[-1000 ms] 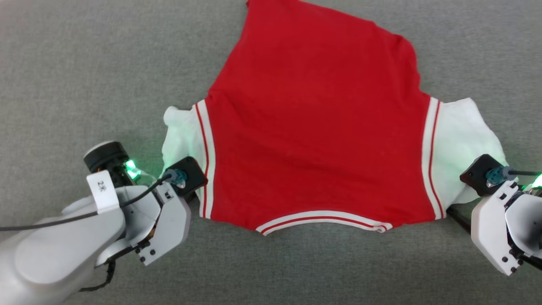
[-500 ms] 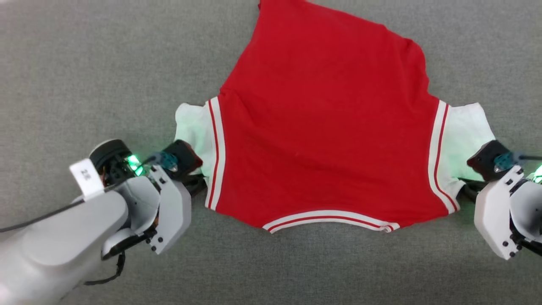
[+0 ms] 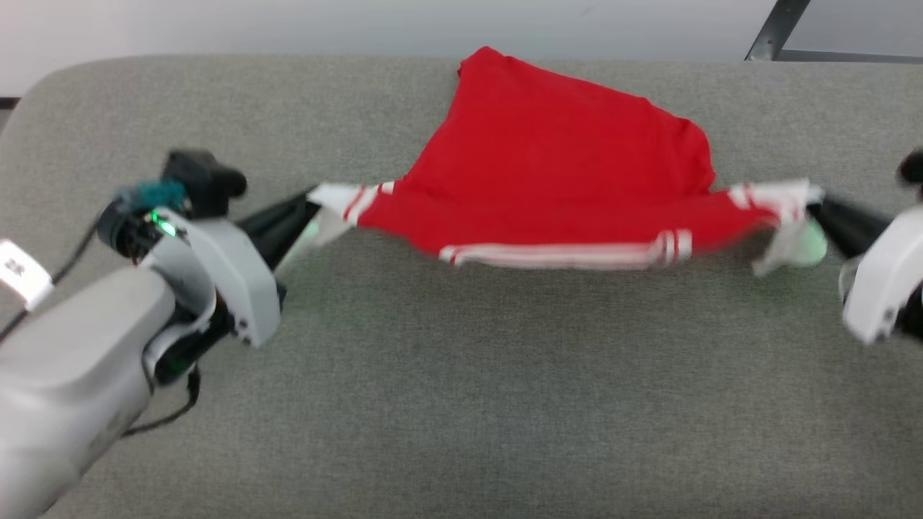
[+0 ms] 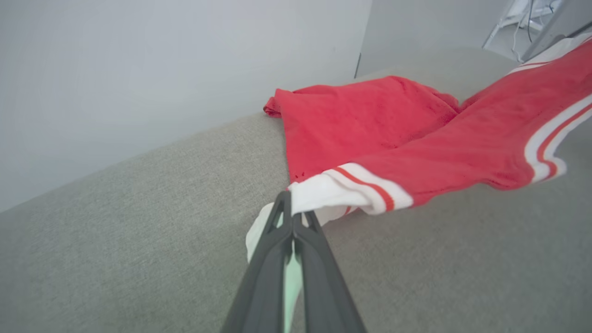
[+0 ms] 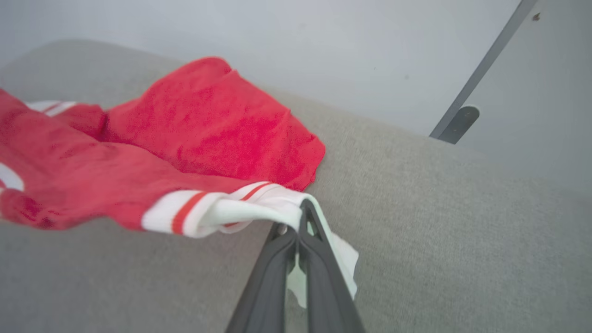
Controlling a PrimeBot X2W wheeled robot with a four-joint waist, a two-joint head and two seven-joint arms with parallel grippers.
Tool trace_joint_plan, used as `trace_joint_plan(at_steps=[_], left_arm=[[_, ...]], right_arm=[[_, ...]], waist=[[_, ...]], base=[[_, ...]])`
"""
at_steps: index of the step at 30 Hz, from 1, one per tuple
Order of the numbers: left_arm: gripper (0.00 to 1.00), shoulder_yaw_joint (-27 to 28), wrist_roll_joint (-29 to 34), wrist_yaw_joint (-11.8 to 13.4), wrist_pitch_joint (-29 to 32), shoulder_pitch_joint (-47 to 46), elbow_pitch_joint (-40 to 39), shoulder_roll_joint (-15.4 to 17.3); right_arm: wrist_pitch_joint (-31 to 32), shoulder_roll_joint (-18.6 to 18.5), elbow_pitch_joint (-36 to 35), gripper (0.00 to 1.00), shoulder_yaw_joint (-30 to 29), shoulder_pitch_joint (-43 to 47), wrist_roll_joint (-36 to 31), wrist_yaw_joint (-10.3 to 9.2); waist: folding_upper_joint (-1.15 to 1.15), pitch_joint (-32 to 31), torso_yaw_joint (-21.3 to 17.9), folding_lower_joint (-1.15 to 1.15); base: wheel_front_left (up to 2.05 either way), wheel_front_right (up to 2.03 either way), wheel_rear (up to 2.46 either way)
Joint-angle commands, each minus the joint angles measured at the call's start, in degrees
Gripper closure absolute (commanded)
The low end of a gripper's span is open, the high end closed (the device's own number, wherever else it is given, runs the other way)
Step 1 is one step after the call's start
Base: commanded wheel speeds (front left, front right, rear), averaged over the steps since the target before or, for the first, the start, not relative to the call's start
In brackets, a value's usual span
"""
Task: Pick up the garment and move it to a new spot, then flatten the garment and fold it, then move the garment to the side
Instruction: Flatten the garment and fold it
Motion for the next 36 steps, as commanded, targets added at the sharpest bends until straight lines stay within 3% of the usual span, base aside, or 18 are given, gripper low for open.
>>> trace_joint_plan(at_steps=[1, 6, 12, 19, 24, 30, 36], left_arm=[[1.0, 0.7, -1.6, 0.1, -0.5, -1.0, 0.9, -1.2], [1.0, 4.0, -5.8, 0.1, -0.8, -6.8, 6.9, -5.0], [1.0, 8.7, -8.0, 0.1, 0.1, -19.4, 18.0, -11.4], [1.0, 13.9, -7.9, 1.6, -2.6, -37.0, 31.5, -17.6], [1.0, 17.7, -7.3, 2.3, -6.4, -46.8, 37.5, -19.5], [1.0, 21.2, -7.0, 0.9, -7.4, -49.8, 40.2, -20.7], [1.0, 19.7, -8.3, 0.1, -6.3, -42.4, 38.8, -22.1]], right_arm=[[-0.6, 1.5, 1.1, 1.0, -1.9, -2.0, 0.0, -0.08], [-1.0, 6.9, 6.9, 1.0, -6.9, -9.9, -1.2, -0.08], [-2.8, 12.0, 16.0, 1.0, -10.7, -27.2, -6.0, -0.07], [-9.2, 16.6, 27.7, 1.0, -15.2, -49.1, -12.5, -0.08], [-15.7, 18.5, 34.7, 1.0, -17.5, -60.5, -16.1, -0.08], [-20.3, 19.4, 41.5, 1.0, -16.8, -66.1, -16.6, -0.08], [-19.7, 17.7, 41.8, 1.0, -9.4, -60.1, -12.4, -0.08]], waist=[[0.0, 0.3, 0.3, 0.0], [0.0, 3.2, 0.9, 0.0], [0.0, 8.8, 1.1, 0.0], [0.0, 14.2, 1.0, 0.0], [0.0, 15.8, 0.5, 0.0], [0.0, 14.8, 0.4, 0.0], [0.0, 12.7, 0.9, 0.0]], base=[[0.0, 0.0, 0.0], [0.0, 0.0, 0.0], [0.0, 0.0, 0.0], [0.0, 0.0, 0.0], [0.0, 0.0, 0.0], [0.0, 0.0, 0.0], [0.0, 0.0, 0.0]])
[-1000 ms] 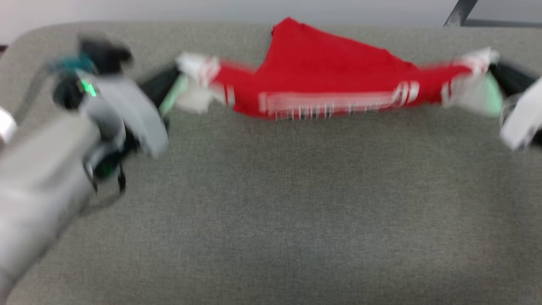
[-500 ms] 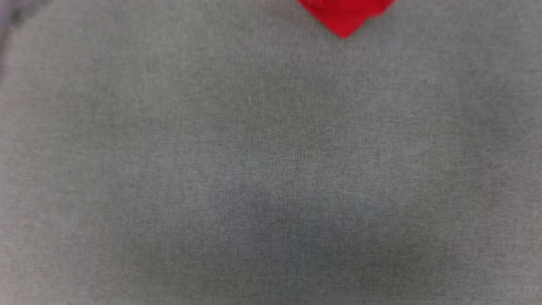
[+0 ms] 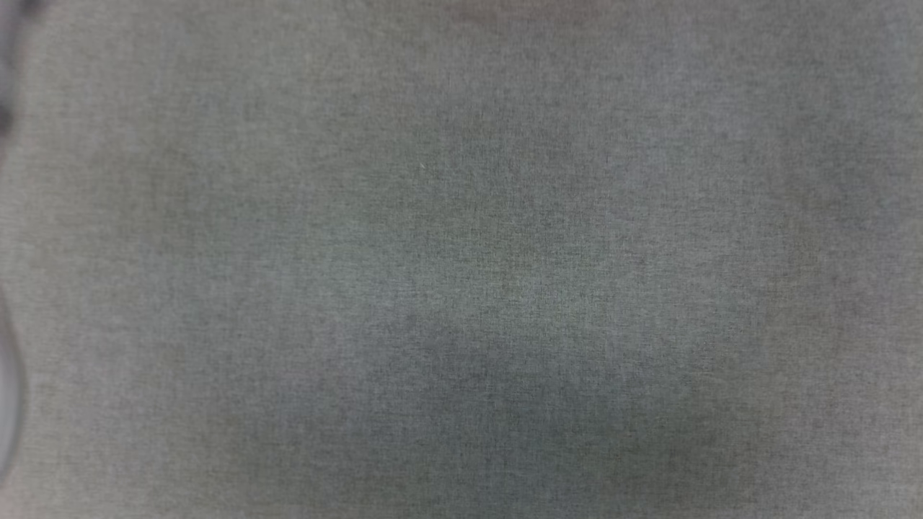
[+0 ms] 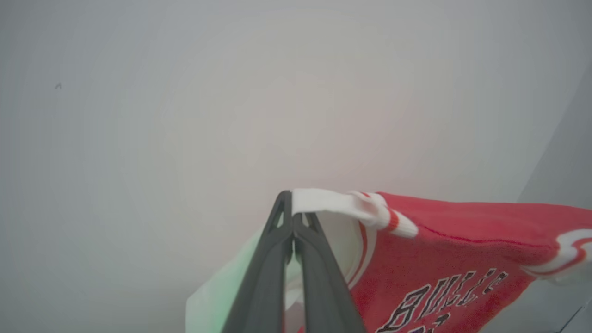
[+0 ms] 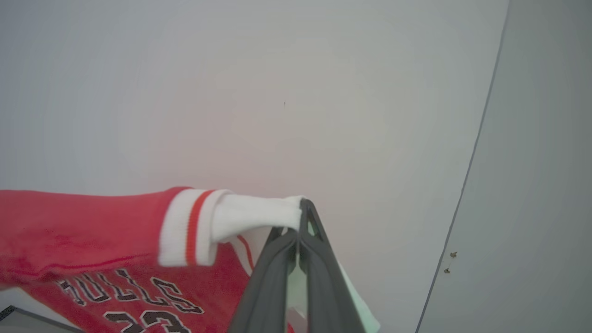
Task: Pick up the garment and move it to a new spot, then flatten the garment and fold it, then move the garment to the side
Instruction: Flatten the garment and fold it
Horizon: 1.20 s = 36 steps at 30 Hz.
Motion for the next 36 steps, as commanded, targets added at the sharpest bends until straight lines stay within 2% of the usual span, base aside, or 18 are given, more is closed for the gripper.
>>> trace_joint_plan(at_steps=[1, 7, 11, 15, 16, 22, 25, 27, 29, 31, 36], left_arm=[[1.0, -0.6, -0.9, -0.1, 0.5, 3.0, -2.3, 0.0], [1.0, -2.1, -6.6, -0.1, 3.1, 17.0, -12.4, 2.5], [1.0, -2.6, -10.7, -0.1, 2.7, 27.0, -19.9, 5.0], [1.0, -4.0, -11.8, -0.1, 1.7, 36.1, -27.1, 8.0], [1.0, -4.0, -11.8, -0.1, 1.7, 36.1, -27.1, 8.0], [1.0, -5.8, -11.5, -0.1, -0.2, 49.7, -35.3, 12.8], [1.0, -5.8, -10.8, 1.5, -0.7, 56.2, -38.5, 14.6], [1.0, -4.4, -10.8, 2.9, -1.0, 63.0, -42.7, 16.1], [1.0, -4.1, -10.4, 3.2, -1.0, 65.2, -44.4, 16.6], [1.0, -2.3, -9.2, 3.8, -1.0, 71.7, -49.6, 18.1], [1.0, -0.7, -7.6, 4.9, -1.0, 79.1, -55.9, 19.8]], right_arm=[[0.7, -1.4, -1.2, 1.0, 2.5, 3.3, 2.2, -0.08], [4.2, -6.6, -9.0, 1.0, 9.9, 17.2, 10.0, -0.08], [7.6, -11.0, -16.1, 1.0, 12.2, 28.2, 14.3, -0.07], [11.1, -15.2, -24.0, 1.0, 12.2, 39.5, 17.7, -0.08], [11.1, -15.2, -24.0, 1.0, 12.2, 39.5, 17.7, -0.08], [16.6, -19.0, -35.5, 1.0, 9.0, 56.8, 19.8, -0.08], [19.5, -20.1, -40.9, 1.0, 6.3, 64.8, 19.3, -0.08], [22.6, -20.1, -45.9, 1.0, 2.9, 71.9, 18.6, -0.08], [23.7, -20.1, -47.6, 1.0, 1.8, 74.1, 18.2, -0.08], [27.3, -19.8, -52.7, 1.0, -1.7, 80.4, 17.1, -0.07], [32.7, -19.1, -58.9, 1.0, -5.8, 88.5, 15.5, -0.08]], waist=[[0.0, -1.4, 0.4, 0.0], [0.0, -4.8, 0.6, 0.0], [0.0, -7.8, 0.6, 0.0], [0.0, -10.6, 0.2, 0.0], [0.0, -10.6, 0.2, 0.0], [0.0, -14.0, -0.4, 0.0], [0.0, -15.3, -0.7, 0.0], [0.0, -16.2, -0.9, 0.0], [0.0, -16.4, -0.9, 0.0], [0.0, -16.8, -0.6, 0.0], [0.0, -17.2, 0.1, 0.0]], base=[[0.0, 0.0, 0.0], [0.0, 0.0, 0.0], [0.0, 0.0, 0.0], [0.0, 0.0, 0.0], [0.0, 0.0, 0.0], [0.0, 0.0, 0.0], [0.0, 0.0, 0.0], [0.0, 0.0, 0.0], [0.0, 0.0, 0.0], [0.0, 0.0, 0.0], [0.0, 0.0, 0.0]])
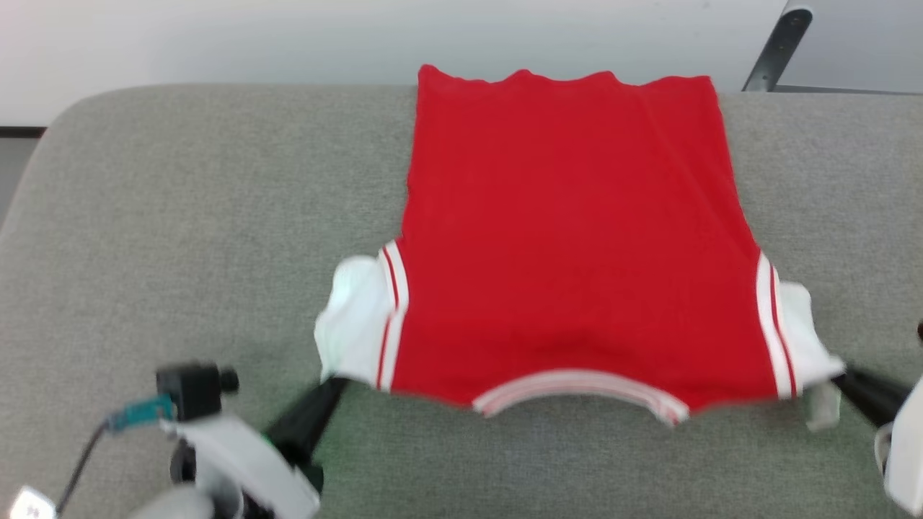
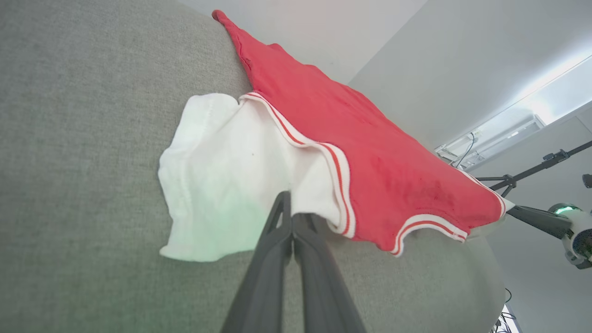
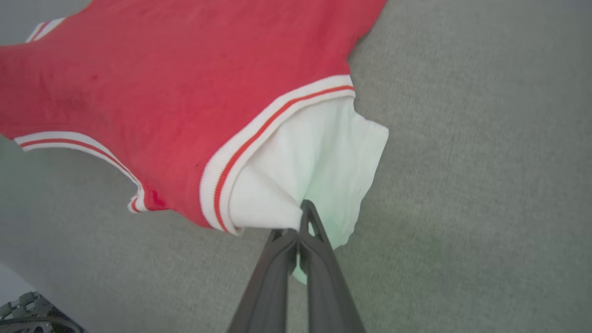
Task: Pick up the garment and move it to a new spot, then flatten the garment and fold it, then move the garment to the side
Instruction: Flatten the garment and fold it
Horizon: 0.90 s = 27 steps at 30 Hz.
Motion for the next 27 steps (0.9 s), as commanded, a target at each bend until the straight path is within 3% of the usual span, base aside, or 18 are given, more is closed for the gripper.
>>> trace_joint_plan(at_steps=[1, 10, 17, 24, 27], left_arm=[[1.0, 0.0, 0.8, 0.5, -0.1, 2.1, -1.5, 0.8], [1.0, -1.3, 2.7, 5.2, -0.1, 10.7, -12.4, 6.2], [1.0, -1.5, 2.2, 8.2, -0.1, 14.7, -18.5, 9.8], [1.0, -3.1, 5.0, 9.1, 3.3, 10.8, -15.2, 8.2], [1.0, -4.7, 7.0, 8.8, 5.9, 7.9, -11.9, 5.9]], right_arm=[[1.3, 0.5, -1.4, 1.0, -1.4, 2.4, -0.4, -0.07], [11.4, 2.9, -13.6, 1.0, -8.3, 16.0, -2.1, -0.07], [15.2, 5.1, -18.6, 1.0, -11.9, 20.8, -3.4, -0.07], [14.5, 5.7, -14.0, 1.0, -9.0, 16.5, -6.5, -0.07], [13.6, 5.8, -9.9, 1.0, -5.8, 13.3, -7.2, -0.07]], waist=[[0.0, -0.1, 0.4, 0.0], [0.0, 0.6, 0.9, 0.0], [0.0, 1.1, 0.5, 0.0], [0.0, 2.4, 0.4, 0.0], [0.0, 3.4, 0.6, 0.0]], base=[[0.0, 0.0, 0.0], [0.0, 0.0, 0.0], [0.0, 0.0, 0.0], [0.0, 0.0, 0.0], [0.0, 0.0, 0.0]])
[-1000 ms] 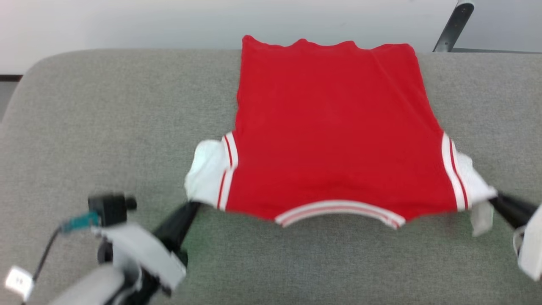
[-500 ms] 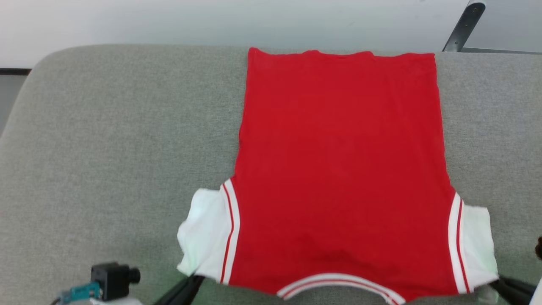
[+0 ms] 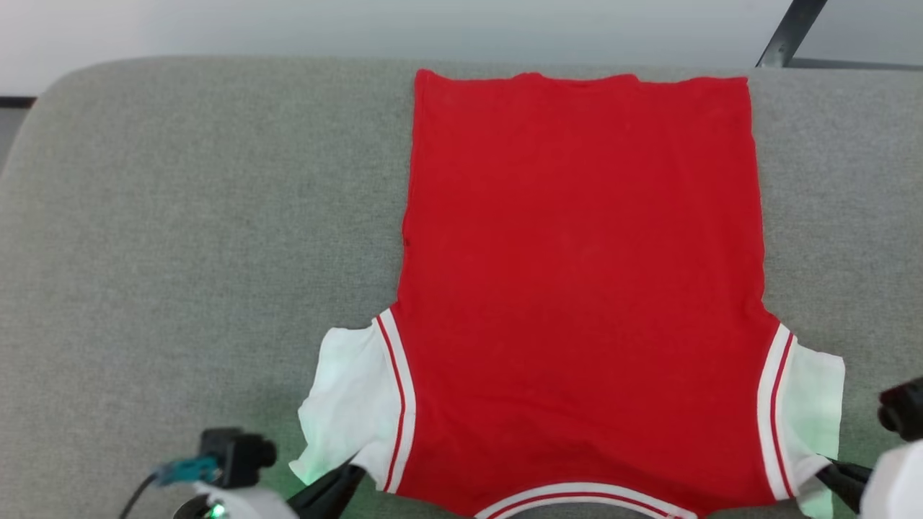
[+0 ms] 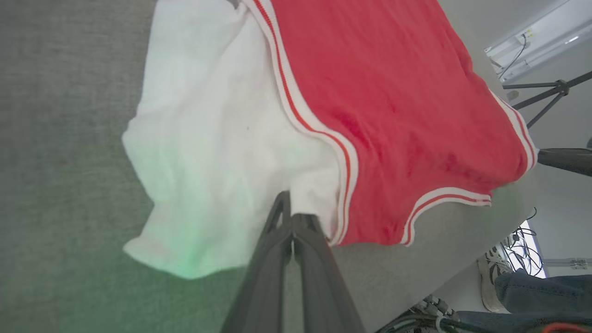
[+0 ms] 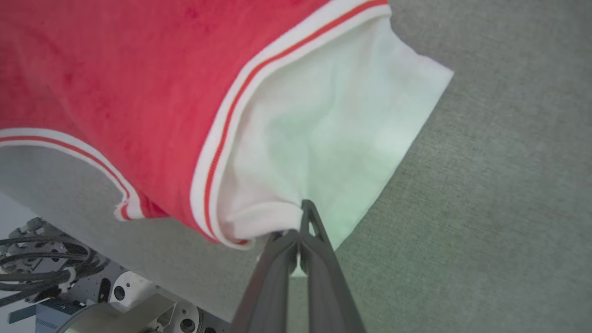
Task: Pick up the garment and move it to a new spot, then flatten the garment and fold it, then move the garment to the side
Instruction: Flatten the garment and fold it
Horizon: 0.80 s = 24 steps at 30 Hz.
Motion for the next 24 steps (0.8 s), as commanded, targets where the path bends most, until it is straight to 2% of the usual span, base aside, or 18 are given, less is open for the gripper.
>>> trace_joint_plan(at_steps=[1, 6, 11, 19, 20, 21, 22, 23, 24], left_arm=[[1.0, -0.5, 0.7, -0.4, 1.0, -1.6, 1.5, -1.3], [1.0, -2.7, 2.6, -0.7, 4.4, -4.6, 7.2, -4.2], [1.0, -3.6, 2.9, -1.0, 5.0, -5.2, 11.9, -6.3], [1.0, -3.8, 3.2, -2.1, 4.7, -6.3, 15.5, -7.9], [1.0, -3.7, 3.1, -2.2, 4.6, -6.3, 15.7, -8.0], [1.0, -3.6, 3.0, -2.3, 4.5, -6.2, 15.8, -8.0], [1.0, -3.6, 3.0, -2.4, 4.3, -6.1, 16.0, -8.1], [1.0, -3.6, 2.9, -2.4, 4.2, -5.9, 16.0, -8.1], [1.0, -3.6, 2.9, -2.4, 4.0, -5.8, 16.0, -8.1]], right_arm=[[-0.6, 0.0, 1.7, 1.0, 1.7, -2.0, -0.5, -0.06], [-2.2, 0.0, 8.0, 1.0, 6.8, -5.6, -0.9, -0.06], [-4.6, 0.0, 13.5, 1.0, 11.0, -6.7, -1.9, -0.07], [-8.2, 0.3, 18.1, 1.0, 13.7, -8.8, -1.6, -0.16], [-8.9, 0.3, 18.3, 0.97, 13.8, -9.0, -1.7, -0.17], [-9.6, 0.3, 18.4, 0.65, 13.8, -9.4, -1.8, -0.23], [-10.4, 0.5, 18.5, 0.13, 13.3, -9.9, -1.5, -0.26], [-11.0, 0.6, 18.2, 0.0, 12.6, -10.3, -1.2, -0.26], [-11.4, 0.4, 17.7, 0.0, 11.7, -10.6, -0.9, -0.26]], waist=[[0.0, 0.9, 0.1, 0.0], [0.0, 2.4, 0.4, 0.0], [0.0, 3.2, 0.5, 0.0], [0.0, 3.3, 0.7, 0.0], [0.0, 3.1, 0.6, 0.0], [0.0, 2.9, 0.5, 0.0], [0.0, 2.7, 0.4, 0.0], [0.0, 2.4, 0.4, 0.0], [0.0, 2.2, 0.4, 0.0]], base=[[0.0, 0.0, 0.0], [0.0, 0.0, 0.0], [0.0, 0.0, 0.0], [0.0, 0.0, 0.0], [0.0, 0.0, 0.0], [0.0, 0.0, 0.0], [0.0, 0.0, 0.0], [0.0, 0.0, 0.0], [0.0, 0.0, 0.0]])
